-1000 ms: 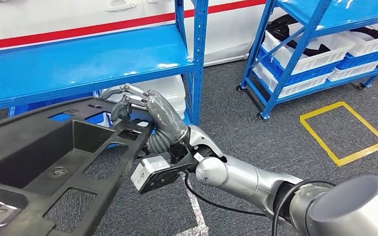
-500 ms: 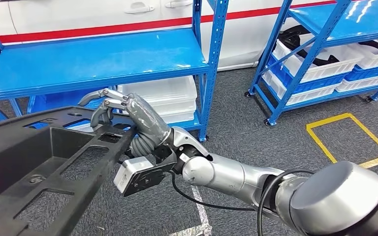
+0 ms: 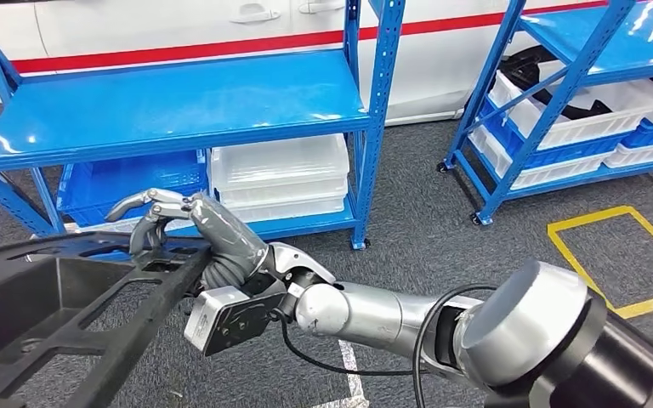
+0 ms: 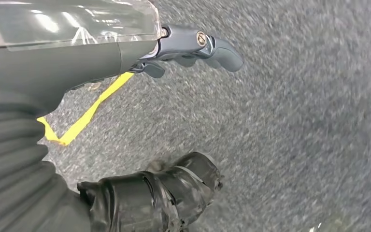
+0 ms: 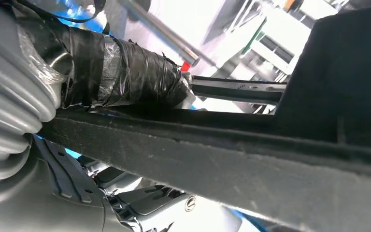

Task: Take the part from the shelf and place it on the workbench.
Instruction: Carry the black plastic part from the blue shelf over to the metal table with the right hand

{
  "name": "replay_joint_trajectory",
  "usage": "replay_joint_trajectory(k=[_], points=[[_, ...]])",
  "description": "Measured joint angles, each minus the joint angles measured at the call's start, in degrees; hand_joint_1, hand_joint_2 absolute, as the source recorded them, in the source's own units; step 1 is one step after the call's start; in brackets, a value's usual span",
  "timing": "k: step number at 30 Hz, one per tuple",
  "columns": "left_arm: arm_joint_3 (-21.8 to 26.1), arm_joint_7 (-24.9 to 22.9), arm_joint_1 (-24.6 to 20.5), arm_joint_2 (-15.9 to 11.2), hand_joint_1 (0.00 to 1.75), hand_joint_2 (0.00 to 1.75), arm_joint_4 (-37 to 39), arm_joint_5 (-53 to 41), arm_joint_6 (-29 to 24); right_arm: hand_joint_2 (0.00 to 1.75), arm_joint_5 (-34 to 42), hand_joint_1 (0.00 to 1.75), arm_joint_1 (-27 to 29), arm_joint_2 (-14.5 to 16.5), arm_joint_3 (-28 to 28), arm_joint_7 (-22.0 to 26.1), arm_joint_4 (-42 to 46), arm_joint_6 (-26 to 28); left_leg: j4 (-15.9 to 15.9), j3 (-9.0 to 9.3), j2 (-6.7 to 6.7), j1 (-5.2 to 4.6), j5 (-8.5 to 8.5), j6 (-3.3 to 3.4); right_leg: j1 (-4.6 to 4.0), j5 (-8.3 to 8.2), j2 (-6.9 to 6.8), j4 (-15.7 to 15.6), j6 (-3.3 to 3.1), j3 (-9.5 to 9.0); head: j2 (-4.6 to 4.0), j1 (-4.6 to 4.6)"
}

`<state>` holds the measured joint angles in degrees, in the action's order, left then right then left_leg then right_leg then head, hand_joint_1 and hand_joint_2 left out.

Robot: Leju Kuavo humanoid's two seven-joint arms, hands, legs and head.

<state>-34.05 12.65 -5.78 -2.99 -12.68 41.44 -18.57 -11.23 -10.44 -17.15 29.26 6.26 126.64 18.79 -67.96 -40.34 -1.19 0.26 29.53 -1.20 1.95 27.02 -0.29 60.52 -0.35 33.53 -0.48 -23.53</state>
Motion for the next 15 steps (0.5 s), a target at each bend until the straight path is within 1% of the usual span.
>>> replay_joint_trajectory(k=[1,2,3,4,5,6,7,8,9,10,11,12,13,14,15], points=[[0.00,0.42,-0.06,0.00,0.00,1.75,0.00,0.21,0.20,1.75,0.21,1.75,0.33,0.07,-0.01,0.21,0.06,0.01,-3.51,-1.65,0.49,0.16,1.51,-0.27,-0.04,0.01,-0.74,0.00,-0.05,0.04,-0.10,-0.28],[0.00,0.88,-0.04,-0.01,0.00,1.75,0.00,0.43,0.56,1.75,0.32,1.75,0.60,0.12,-0.01,0.40,0.10,0.00,-5.89,-2.71,0.69,0.28,2.20,-0.45,-0.06,0.03,-1.49,0.01,-0.06,0.07,-0.20,-0.52],[0.00,1.25,0.00,-0.04,0.00,1.75,0.00,0.60,1.03,1.75,0.40,1.75,0.81,0.17,-0.02,0.55,0.13,-0.01,-6.33,-2.79,0.82,0.37,1.88,-0.54,-0.06,0.05,-2.23,0.02,-0.05,0.07,-0.28,-0.74],[0.00,1.49,0.03,-0.10,0.00,1.75,0.00,0.73,1.50,1.75,0.44,1.75,0.97,0.24,-0.02,0.65,0.17,-0.03,-4.53,-1.71,1.05,0.43,0.62,-0.52,-0.05,0.08,-2.95,0.01,-0.01,0.05,-0.35,-0.90],[0.00,1.50,0.02,-0.19,0.00,1.75,0.00,0.80,1.85,1.75,0.40,1.75,1.10,0.37,-0.03,0.70,0.22,-0.05,-0.93,0.37,1.70,0.42,-1.15,-0.36,-0.07,0.12,-3.61,0.00,0.05,-0.02,-0.41,-0.97],[0.00,1.28,-0.06,-0.31,0.00,1.75,0.00,0.79,2.04,1.75,0.29,1.75,1.24,0.56,-0.03,0.71,0.34,-0.09,3.08,2.53,2.83,0.24,-2.47,-0.07,-0.14,0.19,-4.20,-0.01,0.16,-0.13,-0.47,-1.03],[0.00,0.97,-0.17,-0.45,0.00,1.75,0.00,0.77,2.12,1.75,0.13,1.75,1.36,0.75,-0.03,0.70,0.49,-0.12,6.29,4.24,3.74,-0.01,-3.41,0.34,-0.24,0.26,-4.76,-0.07,0.37,-0.27,-0.51,-1.11],[0.00,0.63,-0.27,-0.59,0.00,1.75,0.00,0.71,2.17,1.75,-0.08,1.75,1.49,0.93,-0.03,0.69,0.63,-0.15,8.17,5.16,4.38,-0.29,-3.74,0.80,-0.32,0.32,-5.28,-0.18,0.63,-0.44,-0.55,-1.21],[0.00,0.38,-0.32,-0.76,0.00,1.75,0.01,0.64,2.21,1.75,-0.26,1.75,1.60,1.05,-0.03,0.64,0.74,-0.19,8.83,5.32,4.39,-0.54,-3.65,1.25,-0.36,0.35,-5.81,-0.37,0.95,-0.65,-0.57,-1.30],[0.00,0.22,-0.29,-0.96,0.00,1.75,0.03,0.55,2.26,1.75,-0.38,1.75,1.68,1.14,-0.03,0.58,0.79,-0.21,9.01,5.30,3.73,-0.66,-3.79,1.65,-0.38,0.35,-6.34,-0.64,1.33,-0.93,-0.58,-1.36],[0.00,0.13,-0.21,-1.14,0.00,1.75,0.04,0.48,2.31,1.75,-0.43,1.75,1.75,1.20,-0.03,0.49,0.84,-0.24,9.41,5.55,3.11,-0.53,-4.02,2.07,-0.34,0.42,-6.54,-0.86,1.73,-1.17,-0.59,-1.40],[0.00,0.11,-0.10,-1.28,0.00,1.75,0.07,0.43,2.39,1.75,-0.44,1.75,1.81,1.23,-0.03,0.38,0.90,-0.27,9.97,5.96,2.50,-0.40,-4.32,2.45,-0.31,0.79,-5.84,-0.66,2.03,-1.29,-0.60,-1.53],[0.00,0.14,-0.05,-1.36,0.00,1.75,0.08,0.41,2.50,1.75,-0.44,1.75,1.85,1.26,-0.03,0.30,0.98,-0.31,10.52,6.38,1.94,-0.25,-4.68,2.84,-0.31,1.76,-4.50,0.57,2.19,-0.91,-0.62,-1.69],[0.00,0.22,-0.06,-1.39,0.00,1.75,0.08,0.40,2.66,1.75,-0.43,1.75,1.90,1.26,-0.03,0.23,1.05,-0.34,10.89,6.69,1.39,-0.10,-4.99,3.20,-0.31,3.28,-2.78,3.02,2.23,0.14,-0.64,-1.86],[0.00,0.37,-0.12,-1.38,0.00,1.75,0.09,0.37,2.85,1.75,-0.42,1.75,2.00,1.26,-0.03,0.17,1.08,-0.38,10.97,6.67,0.80,-0.17,-5.12,3.43,-0.35,5.14,-1.15,6.58,2.16,1.73,-0.67,-2.04]])
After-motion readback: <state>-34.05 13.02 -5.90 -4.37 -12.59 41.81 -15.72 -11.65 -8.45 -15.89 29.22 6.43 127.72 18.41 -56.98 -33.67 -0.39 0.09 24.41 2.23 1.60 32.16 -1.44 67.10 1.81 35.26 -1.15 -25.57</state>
